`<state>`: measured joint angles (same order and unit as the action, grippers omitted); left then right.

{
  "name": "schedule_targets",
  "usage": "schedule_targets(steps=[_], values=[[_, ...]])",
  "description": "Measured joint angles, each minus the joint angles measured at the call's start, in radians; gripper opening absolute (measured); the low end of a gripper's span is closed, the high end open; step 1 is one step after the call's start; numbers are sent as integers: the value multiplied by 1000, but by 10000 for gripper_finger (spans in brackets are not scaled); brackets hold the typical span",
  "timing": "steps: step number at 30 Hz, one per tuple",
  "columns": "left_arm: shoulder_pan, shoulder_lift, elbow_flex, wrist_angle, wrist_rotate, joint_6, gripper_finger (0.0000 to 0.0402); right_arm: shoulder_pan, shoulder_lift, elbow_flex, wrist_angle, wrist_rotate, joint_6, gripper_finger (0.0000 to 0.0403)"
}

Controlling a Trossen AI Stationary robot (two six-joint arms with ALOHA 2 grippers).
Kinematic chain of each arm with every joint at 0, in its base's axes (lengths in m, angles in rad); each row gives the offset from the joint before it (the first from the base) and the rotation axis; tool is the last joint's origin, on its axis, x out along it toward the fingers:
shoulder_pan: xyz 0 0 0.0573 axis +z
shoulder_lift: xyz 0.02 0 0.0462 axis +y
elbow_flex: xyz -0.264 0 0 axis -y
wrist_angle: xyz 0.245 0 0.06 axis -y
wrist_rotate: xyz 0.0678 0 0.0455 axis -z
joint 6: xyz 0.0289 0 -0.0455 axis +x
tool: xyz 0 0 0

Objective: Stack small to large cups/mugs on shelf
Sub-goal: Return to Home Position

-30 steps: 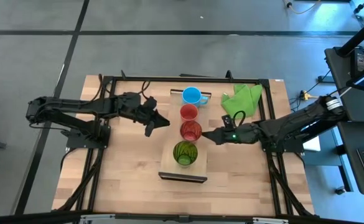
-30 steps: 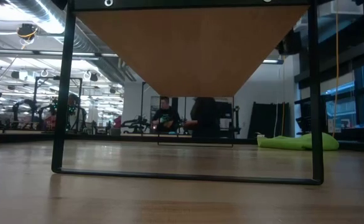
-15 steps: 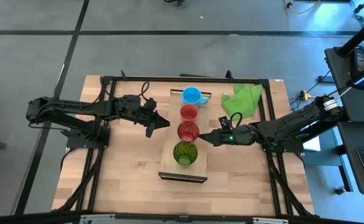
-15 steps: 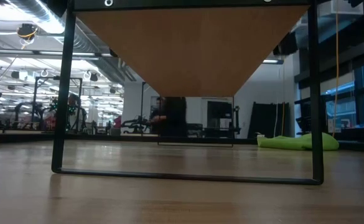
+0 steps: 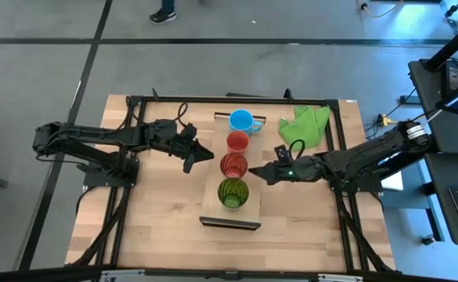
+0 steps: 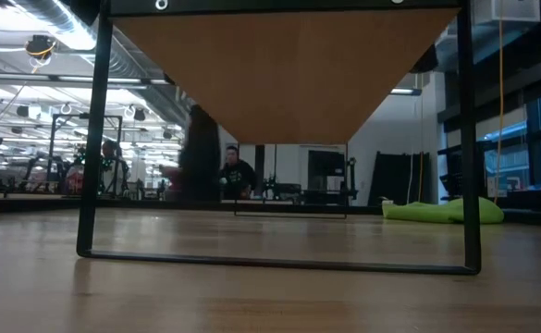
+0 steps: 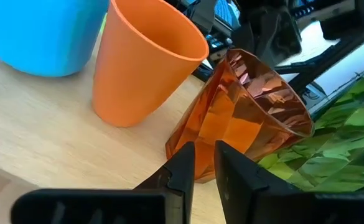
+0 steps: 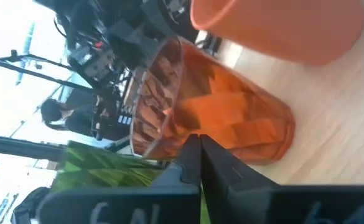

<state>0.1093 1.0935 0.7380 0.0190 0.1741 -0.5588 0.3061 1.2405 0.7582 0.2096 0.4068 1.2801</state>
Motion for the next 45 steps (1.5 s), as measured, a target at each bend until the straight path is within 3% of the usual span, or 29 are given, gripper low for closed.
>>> schedule_targets(steps=[6, 11, 18, 26, 34, 37, 40, 42, 45], values=[[28, -10, 0, -8, -9, 89, 55, 4, -53, 0, -54, 78, -47, 6], [44, -14, 0, -66, -11, 148, 55, 4, -77, 0, -114, 216, 15, 7], [79, -75, 0, -125, -10, 189, 55, 2, -76, 0, -127, 306, 73, 8], [64, -73, 0, -120, 57, 196, 55, 2, -76, 0, -131, 317, 127, 9], [45, -56, 0, -122, 45, 148, 55, 2, -76, 0, -84, 319, 113, 9], [45, -86, 0, -114, 34, 44, 55, 5, -81, -1, 21, 318, 5, 9], [42, -122, 0, -116, 45, -87, 55, 7, -104, -2, 240, 265, -244, 9], [17, -151, 0, -89, 60, -215, 55, 32, -115, 11, 449, 135, -501, 9], [-30, -189, -2, 76, 123, -322, 55, 81, -134, 75, 658, -192, -889, 9]])
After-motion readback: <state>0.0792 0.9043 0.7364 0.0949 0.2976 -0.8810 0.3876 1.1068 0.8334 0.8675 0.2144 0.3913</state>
